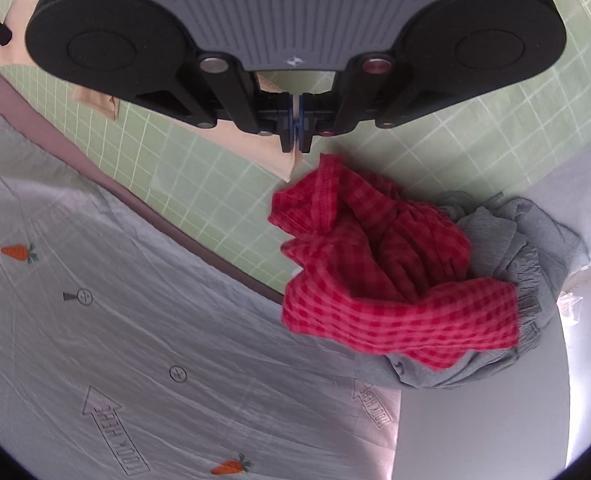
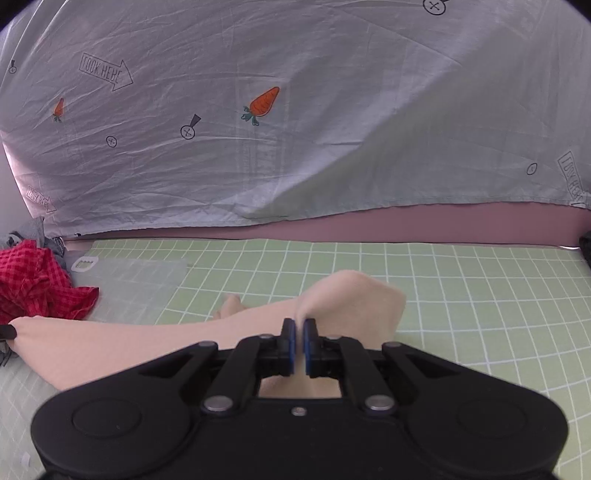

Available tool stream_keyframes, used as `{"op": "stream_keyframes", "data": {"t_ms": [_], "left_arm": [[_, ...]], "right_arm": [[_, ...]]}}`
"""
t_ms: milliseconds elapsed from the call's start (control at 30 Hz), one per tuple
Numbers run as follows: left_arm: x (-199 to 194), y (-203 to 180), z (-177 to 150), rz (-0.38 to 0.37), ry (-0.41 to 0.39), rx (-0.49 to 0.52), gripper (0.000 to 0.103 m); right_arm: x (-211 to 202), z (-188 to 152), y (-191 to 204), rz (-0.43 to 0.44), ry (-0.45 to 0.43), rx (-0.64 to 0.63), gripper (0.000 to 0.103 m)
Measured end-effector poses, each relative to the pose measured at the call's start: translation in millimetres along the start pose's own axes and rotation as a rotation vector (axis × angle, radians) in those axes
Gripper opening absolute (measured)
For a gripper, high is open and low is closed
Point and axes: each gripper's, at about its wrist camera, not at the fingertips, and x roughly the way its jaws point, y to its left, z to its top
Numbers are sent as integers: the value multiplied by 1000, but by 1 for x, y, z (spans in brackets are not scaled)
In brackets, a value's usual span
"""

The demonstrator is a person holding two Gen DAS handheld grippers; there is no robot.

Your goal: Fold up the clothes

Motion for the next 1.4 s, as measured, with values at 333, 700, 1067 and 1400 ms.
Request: {"op": "stream_keyframes", "data": {"t_ms": [333,700,1067,1400], "left_arm": [[38,29,-30,130,106,42,3],[59,35,-45,176,159,31,3],[67,39,-53,211,178,20,3],[52,6,-54,7,193,9,2]], "right_arm": [[44,-17,-27,14,78,199,41],[88,-27,-81,21,198,404,27],[131,-9,-81,-71,227,271,13],[85,-11,-74,-118,172,161,39]]}}
